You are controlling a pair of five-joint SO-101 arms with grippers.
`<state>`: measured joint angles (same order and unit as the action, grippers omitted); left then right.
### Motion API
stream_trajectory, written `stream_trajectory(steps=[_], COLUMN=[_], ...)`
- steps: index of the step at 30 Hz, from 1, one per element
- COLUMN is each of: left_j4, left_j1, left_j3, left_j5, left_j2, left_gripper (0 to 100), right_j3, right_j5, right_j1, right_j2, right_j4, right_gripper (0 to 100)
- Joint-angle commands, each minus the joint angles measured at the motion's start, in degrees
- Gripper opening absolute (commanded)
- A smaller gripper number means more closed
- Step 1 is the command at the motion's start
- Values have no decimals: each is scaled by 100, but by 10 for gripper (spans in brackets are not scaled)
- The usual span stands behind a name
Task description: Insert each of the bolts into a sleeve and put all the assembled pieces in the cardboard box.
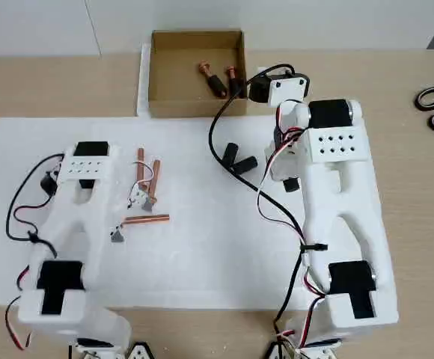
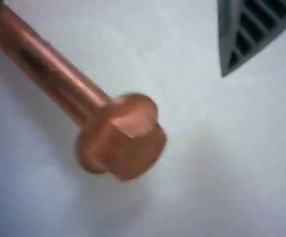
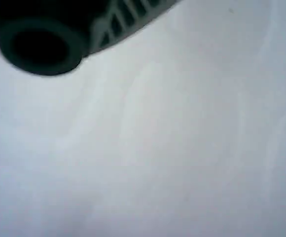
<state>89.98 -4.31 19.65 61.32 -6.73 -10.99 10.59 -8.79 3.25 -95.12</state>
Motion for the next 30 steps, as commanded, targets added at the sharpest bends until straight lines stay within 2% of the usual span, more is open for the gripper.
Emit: stream_trajectory(steps=[1, 6, 14, 26, 30], left_j4=[70, 62, -88, -62, -53], left_j1=[0, 0, 0, 35, 35], left_j3=[-251, -259, -259, -391, -558], left_j5=[44, 53, 44, 0, -369], left_j2=[-149, -457, -756, -756, -756], left_gripper=[294, 276, 114, 103, 100], right_j3=[-229, -229, -229, -229, -229], right_j5=[-53, -53, -53, -53, -53], right_j1=[13, 13, 13, 13, 13], right_j2=[-277, -277, -277, -277, -277], right_j4=[-40, -40, -40, -40, -40], right_gripper=[4, 4, 4, 4, 4])
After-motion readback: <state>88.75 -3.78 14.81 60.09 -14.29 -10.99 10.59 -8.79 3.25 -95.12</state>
